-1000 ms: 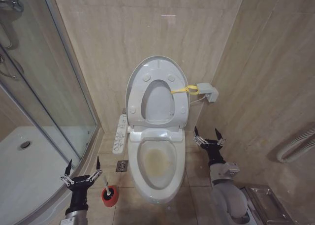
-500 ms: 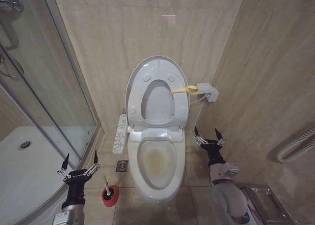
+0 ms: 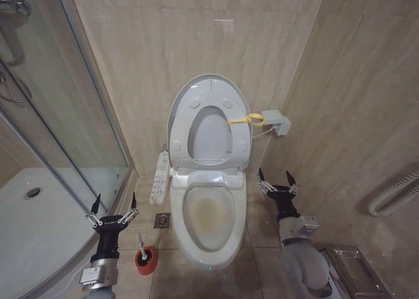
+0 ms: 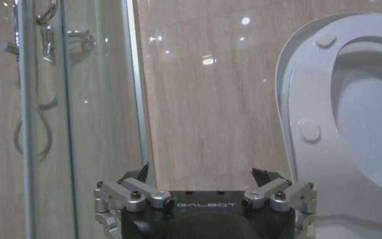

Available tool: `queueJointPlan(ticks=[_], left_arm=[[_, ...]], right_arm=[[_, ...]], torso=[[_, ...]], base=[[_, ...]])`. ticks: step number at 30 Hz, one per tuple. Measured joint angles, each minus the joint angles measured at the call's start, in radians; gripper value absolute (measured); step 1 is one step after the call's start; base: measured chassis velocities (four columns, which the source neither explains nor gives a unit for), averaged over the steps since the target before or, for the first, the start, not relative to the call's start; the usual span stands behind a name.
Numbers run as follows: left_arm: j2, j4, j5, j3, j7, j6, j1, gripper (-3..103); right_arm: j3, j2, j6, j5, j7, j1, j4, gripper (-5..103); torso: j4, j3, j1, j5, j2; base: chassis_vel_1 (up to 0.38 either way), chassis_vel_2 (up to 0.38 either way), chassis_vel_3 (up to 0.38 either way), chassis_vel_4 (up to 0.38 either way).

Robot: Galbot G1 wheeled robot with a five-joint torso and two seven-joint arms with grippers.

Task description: Open the toilet lid, clean the toilet bowl with a toilet brush, close the toilet lid, and flush.

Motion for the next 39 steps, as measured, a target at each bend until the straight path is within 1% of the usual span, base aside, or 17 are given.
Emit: queueJointPlan(ticks=[5,39], left_arm=[[0.006,0.007,-0.004,0.006,0.016,0.003,-0.021,100],[0.006,0.008,-0.004,0.009,0.015,0.005,-0.021,100]], right_arm=[[0.000,0.000,0.000,0.000,0.000,0.000,0.000,100],[0.000,0.000,0.000,0.000,0.000,0.000,0.000,100]], torso=[[0.0000,0.000,0.000,0.0000,0.000],[0.0000,0.000,0.000,0.0001,0.000]], base=[[0.000,0.000,0.000,0.000],[0.000,0.000,0.000,0.000]])
